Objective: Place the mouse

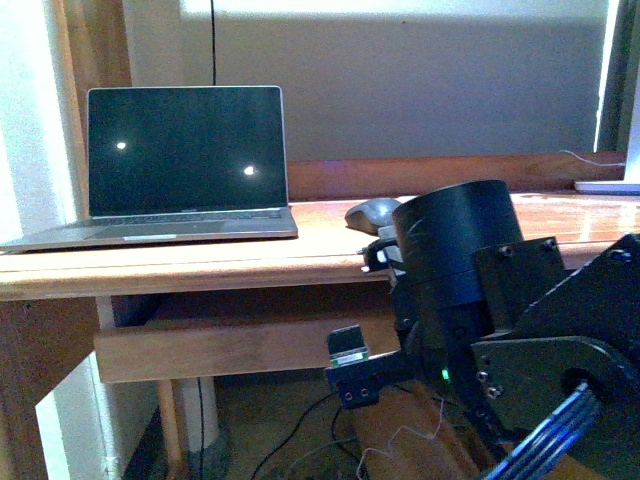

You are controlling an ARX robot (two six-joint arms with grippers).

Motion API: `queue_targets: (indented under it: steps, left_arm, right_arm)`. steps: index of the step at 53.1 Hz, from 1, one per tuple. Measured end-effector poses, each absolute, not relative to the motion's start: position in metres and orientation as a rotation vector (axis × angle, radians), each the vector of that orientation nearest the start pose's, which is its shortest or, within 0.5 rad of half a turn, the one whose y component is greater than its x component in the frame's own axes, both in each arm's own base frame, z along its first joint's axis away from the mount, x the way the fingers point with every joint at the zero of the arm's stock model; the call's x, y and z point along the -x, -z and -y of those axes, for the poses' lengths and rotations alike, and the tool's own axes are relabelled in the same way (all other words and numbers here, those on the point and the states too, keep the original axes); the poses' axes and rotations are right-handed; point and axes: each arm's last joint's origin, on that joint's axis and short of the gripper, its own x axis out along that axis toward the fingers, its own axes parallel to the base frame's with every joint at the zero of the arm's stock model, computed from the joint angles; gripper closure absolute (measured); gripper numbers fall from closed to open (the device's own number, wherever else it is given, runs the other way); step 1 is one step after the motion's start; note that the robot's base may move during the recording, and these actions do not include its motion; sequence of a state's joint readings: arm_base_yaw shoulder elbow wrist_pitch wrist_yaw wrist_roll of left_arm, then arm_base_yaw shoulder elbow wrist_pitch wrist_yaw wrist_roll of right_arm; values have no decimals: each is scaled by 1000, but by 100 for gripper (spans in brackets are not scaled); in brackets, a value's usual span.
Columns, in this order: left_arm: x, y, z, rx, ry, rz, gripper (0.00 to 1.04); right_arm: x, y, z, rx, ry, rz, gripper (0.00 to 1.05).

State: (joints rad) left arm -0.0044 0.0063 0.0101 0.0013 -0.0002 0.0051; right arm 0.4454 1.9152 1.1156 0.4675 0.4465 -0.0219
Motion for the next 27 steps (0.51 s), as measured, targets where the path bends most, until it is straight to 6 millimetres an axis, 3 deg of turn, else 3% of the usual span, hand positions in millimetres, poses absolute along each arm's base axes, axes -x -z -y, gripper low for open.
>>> queue_targets:
  steps: [7, 12, 18, 27]
  left_arm:
    - [-97, -167, 0, -5, 4, 5, 8]
    - [-97, -167, 0, -5, 5, 5, 8]
    - [-97, -167, 0, -5, 4, 5, 8]
    - [-97, -167, 0, -5, 4, 5, 8]
  right_arm:
    - [-377, -188, -171, 132, -10, -309, 7]
    - [-368, -196, -161, 86, -38, -308, 7]
    - [-337, -209, -140, 34, -51, -311, 7]
    - [-273, -222, -108, -33, -83, -310, 7]
